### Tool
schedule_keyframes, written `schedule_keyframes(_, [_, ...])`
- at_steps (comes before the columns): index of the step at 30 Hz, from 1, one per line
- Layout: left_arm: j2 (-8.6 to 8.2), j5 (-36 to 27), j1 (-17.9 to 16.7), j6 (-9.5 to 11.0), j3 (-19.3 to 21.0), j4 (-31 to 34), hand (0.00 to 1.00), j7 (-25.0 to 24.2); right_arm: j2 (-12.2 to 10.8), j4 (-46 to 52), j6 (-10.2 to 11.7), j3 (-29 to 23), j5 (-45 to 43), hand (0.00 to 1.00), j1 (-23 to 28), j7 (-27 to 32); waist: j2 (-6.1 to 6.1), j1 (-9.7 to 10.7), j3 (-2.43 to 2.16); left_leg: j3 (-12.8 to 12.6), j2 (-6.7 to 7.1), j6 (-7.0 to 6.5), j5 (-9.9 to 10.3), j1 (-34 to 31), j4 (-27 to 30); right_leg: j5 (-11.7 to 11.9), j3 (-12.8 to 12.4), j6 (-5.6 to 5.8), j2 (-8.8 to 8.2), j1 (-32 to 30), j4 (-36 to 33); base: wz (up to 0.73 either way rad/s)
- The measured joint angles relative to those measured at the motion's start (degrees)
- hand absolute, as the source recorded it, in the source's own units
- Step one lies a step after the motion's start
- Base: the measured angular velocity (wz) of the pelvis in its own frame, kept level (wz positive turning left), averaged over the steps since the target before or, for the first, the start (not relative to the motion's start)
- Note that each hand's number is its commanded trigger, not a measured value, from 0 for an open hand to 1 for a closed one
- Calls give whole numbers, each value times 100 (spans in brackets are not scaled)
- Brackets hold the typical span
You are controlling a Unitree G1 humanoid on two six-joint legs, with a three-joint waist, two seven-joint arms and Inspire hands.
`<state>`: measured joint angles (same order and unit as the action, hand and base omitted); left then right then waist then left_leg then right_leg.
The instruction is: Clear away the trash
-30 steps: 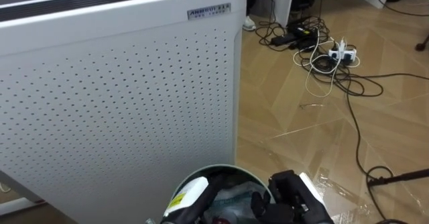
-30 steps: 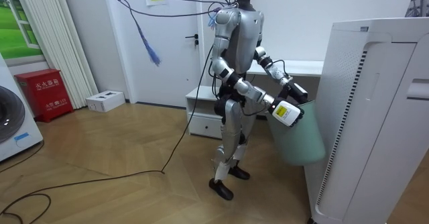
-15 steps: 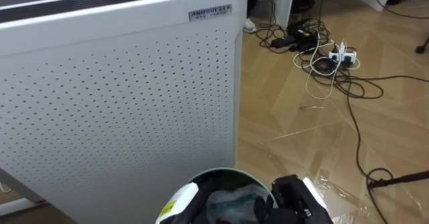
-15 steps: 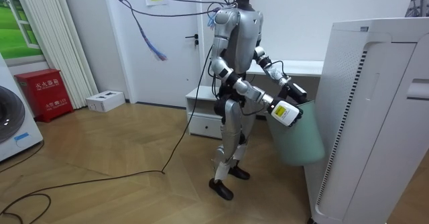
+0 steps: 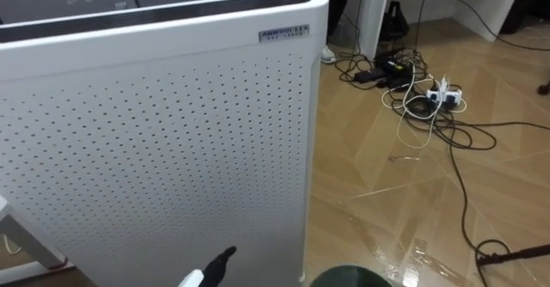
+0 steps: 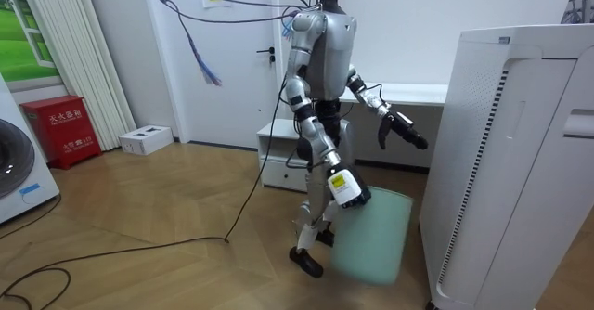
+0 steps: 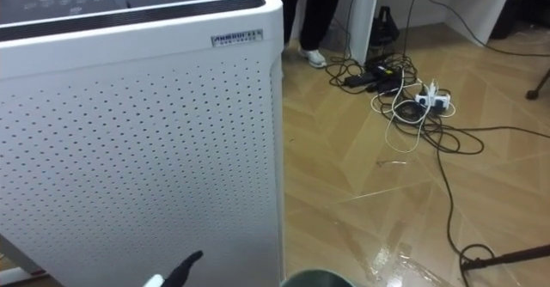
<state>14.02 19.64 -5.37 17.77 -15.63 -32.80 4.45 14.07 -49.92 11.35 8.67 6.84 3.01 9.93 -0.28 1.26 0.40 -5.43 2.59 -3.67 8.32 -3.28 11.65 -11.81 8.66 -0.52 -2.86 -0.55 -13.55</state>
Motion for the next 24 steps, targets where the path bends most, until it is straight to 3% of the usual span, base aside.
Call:
schedule_keyframes(5, [-5, 1, -113, 0, 20, -8, 0, -14, 8, -487, 1, -51, 85, 100, 11, 59, 7, 3, -9, 45, 4, 0, 0, 5, -1, 0, 28, 0, 1, 26, 8, 4])
schedule_keyframes(8, [3, -326, -191, -4, 54, -283, 0, -9, 3, -735, -21, -105, 140, 100, 32, 68, 21, 3, -16, 80, 8, 0, 0, 49, -32, 2, 76, -2, -11, 99, 82, 7])
schedule_keyframes(14, [-79, -855, -451, -167, 488, -1161, 0, 20, 1, -1287, -110, -118, 464, 100, 66, 85, -9, -16, -10, 99, 16, 14, 9, 267, -152, -14, 102, 0, -16, 270, 196, 0])
schedule_keyframes(16, [-183, -963, -532, -237, 834, -1476, 0, 45, -44, -1477, -138, -192, 506, 100, 106, 84, -5, -21, -18, 102, 17, 14, 9, 277, -167, -14, 88, 0, -3, 283, 232, 0])
schedule_keyframes(20, [-204, -1472, -658, -258, 951, -2151, 0, 157, -103, -1666, -150, -441, 704, 100, 271, 107, -27, -19, -32, 101, 24, 20, 13, 347, -219, -10, 73, 3, 1, 365, 297, 0])
schedule_keyframes(24, [-226, -1694, -675, -499, 1213, -2802, 0, 178, -214, -2019, -282, -659, 887, 100, 276, 26, -45, -3, -35, 100, 18, 22, 13, 370, -250, -10, 69, 3, 1, 372, 300, 0])
